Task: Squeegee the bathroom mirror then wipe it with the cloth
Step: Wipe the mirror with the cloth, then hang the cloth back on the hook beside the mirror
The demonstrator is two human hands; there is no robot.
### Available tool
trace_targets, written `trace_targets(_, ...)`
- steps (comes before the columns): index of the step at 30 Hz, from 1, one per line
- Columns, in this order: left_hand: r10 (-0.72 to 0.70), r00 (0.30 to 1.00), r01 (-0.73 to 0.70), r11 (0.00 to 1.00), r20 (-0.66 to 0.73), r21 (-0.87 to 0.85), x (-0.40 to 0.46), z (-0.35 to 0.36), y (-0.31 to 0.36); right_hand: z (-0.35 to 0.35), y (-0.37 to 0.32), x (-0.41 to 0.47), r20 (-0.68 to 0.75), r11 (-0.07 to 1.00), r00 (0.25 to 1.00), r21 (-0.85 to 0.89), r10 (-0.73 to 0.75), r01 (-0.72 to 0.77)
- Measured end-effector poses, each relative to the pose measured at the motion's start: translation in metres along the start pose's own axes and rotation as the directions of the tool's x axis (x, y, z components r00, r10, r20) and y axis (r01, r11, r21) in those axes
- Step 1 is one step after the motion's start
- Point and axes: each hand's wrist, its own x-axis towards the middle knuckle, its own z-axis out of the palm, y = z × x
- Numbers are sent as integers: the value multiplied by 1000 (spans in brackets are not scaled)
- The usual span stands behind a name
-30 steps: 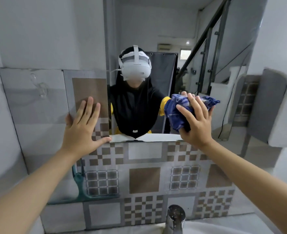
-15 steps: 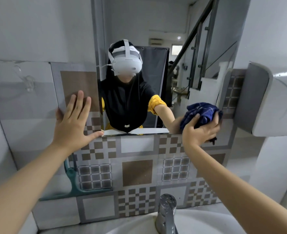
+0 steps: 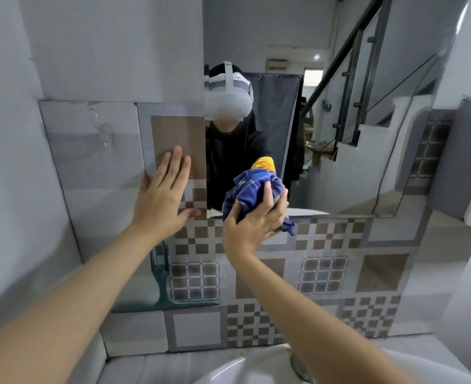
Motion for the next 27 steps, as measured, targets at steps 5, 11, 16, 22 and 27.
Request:
trace_targets(5,100,995,-102,989,-16,-112,-19,-6,-19,22,-13,-37,150,996,985,-13,-86,89)
trace_targets(11,-38,997,1,860,-62,-510,-45,-20,-12,9,-20,-54,325,992,937,55,-125,113)
trace_targets(16,-188,980,166,585,66,-794,-53,-45,1,-15,-22,-51,406,951,873,255,-271,176)
trace_targets(22,-339,895,368,200,289,-908,-60,-64,2,-42,-45,-49,588,913,721,375,-368,160)
trace_targets(27,-417,868,368,175,270,-913,-67,-85,-12,-56,-73,-46,716,902,603,432,-352,13)
